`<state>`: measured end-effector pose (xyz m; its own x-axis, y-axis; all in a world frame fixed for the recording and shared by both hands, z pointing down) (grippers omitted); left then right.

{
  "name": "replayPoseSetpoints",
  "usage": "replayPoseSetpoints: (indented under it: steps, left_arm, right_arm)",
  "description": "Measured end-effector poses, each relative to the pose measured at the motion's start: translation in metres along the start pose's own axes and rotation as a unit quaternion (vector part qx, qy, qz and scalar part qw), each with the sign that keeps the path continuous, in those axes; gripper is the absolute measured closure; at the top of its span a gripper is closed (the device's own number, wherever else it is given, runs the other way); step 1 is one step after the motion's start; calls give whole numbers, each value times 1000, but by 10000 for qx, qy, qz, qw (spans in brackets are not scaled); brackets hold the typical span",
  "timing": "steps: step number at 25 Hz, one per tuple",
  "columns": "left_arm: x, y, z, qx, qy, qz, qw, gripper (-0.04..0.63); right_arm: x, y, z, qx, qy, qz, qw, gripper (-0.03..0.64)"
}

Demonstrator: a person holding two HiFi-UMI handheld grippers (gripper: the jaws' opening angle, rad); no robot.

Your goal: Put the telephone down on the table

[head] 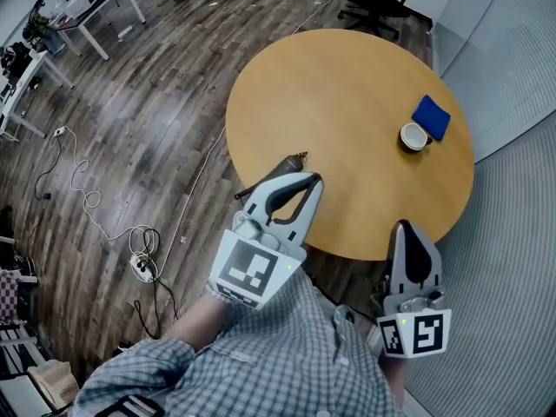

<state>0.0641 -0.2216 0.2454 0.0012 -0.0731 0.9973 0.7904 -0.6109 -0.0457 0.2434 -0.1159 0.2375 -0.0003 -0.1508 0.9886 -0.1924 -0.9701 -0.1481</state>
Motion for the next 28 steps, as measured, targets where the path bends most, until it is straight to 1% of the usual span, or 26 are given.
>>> replayPoseSetpoints:
  steps: [5,10,15,20,28]
  left_arm:
    - [-2,-1,1,89,54,-50,9999,588]
    - [-5,1,6,188,248,8,9995,588]
    - [-7,-1,7,248,134,92,9996,588]
    - [-5,-2,3,277,-134,120,9995,588]
    - [-4,-2,2,317,-60,32,9995,588]
  right_arm:
    - [0,-1,-1,2,-54,-62,10000,606]
    - [0,-4,-2,49,-81,-62,9999,606]
    - [0,-9,-4,94,-86,-62,9999,607]
    - [3,-9,-5,123,-78,-84,9999,606]
    - [1,-8,-6,118,-85,-101,9998,607]
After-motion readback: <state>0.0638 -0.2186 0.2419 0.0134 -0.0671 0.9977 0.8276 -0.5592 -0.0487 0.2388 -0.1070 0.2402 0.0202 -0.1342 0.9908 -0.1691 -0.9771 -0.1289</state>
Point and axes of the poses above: the fingertips, and each gripper's own axes: y forward along the fingers, z to its right, x out of its underside, the point moved 7 cm from there along -y, backward along the fingers, and after that the axes turned 8 degrees about z, right-handed, at the moved point
